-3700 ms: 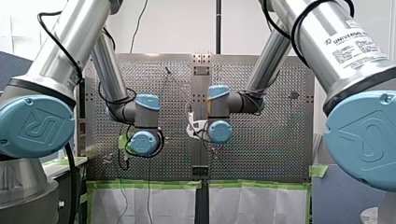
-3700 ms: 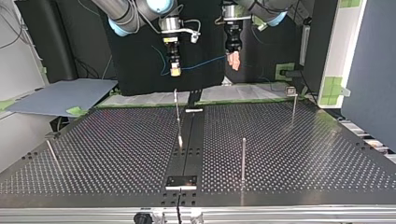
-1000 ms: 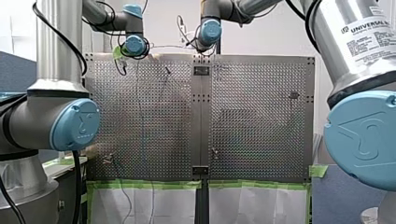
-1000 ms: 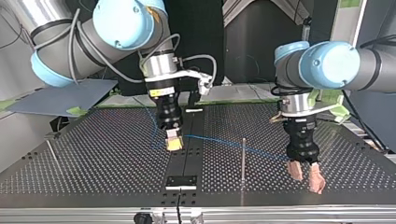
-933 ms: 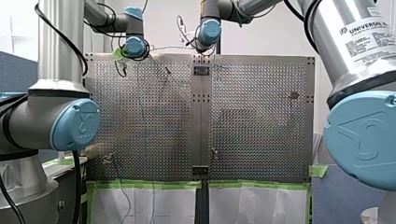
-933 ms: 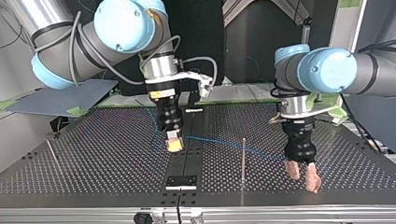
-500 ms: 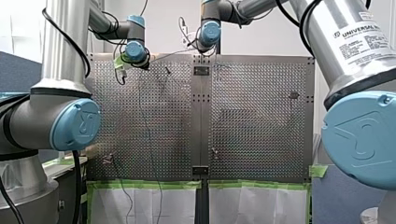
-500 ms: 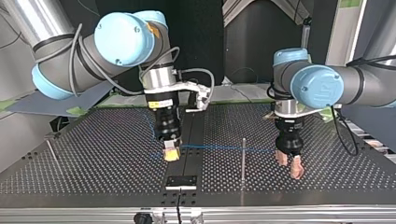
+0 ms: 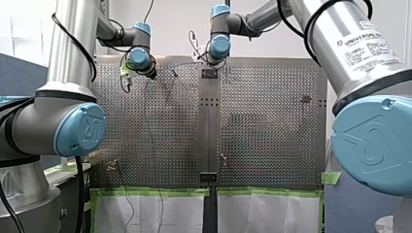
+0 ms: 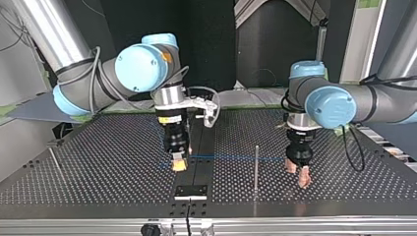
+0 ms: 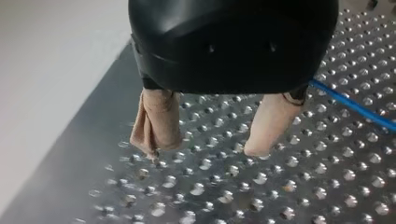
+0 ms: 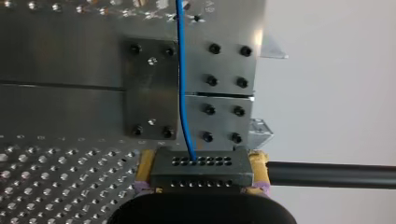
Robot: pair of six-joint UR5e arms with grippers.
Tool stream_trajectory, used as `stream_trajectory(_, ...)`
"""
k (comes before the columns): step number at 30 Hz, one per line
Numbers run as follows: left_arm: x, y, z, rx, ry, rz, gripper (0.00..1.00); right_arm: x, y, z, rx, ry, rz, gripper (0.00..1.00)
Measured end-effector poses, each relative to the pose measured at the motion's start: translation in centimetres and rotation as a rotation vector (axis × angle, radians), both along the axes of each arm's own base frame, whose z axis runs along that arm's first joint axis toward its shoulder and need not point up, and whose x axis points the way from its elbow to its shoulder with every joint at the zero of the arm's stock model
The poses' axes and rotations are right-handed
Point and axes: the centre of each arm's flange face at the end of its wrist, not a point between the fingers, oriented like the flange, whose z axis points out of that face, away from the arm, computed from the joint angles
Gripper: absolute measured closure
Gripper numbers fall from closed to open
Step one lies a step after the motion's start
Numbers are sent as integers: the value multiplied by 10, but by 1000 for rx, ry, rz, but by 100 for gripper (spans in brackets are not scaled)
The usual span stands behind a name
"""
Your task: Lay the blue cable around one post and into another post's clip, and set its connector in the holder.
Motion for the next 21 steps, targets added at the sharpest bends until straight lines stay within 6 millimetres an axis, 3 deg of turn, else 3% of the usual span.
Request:
stream_trajectory(11,22,-4,-32,-2,37,-33,0,-15,-34,-19,52,-44,-34,100)
stream_trajectory(14,25,-7,-42,-7,54,-41,0,-27,-46,-24,80,-58,-55,100)
stream_trajectory(21,25,-12,-49,-15,70,-52,0,-67,-77,-57,176,-74,-127,100)
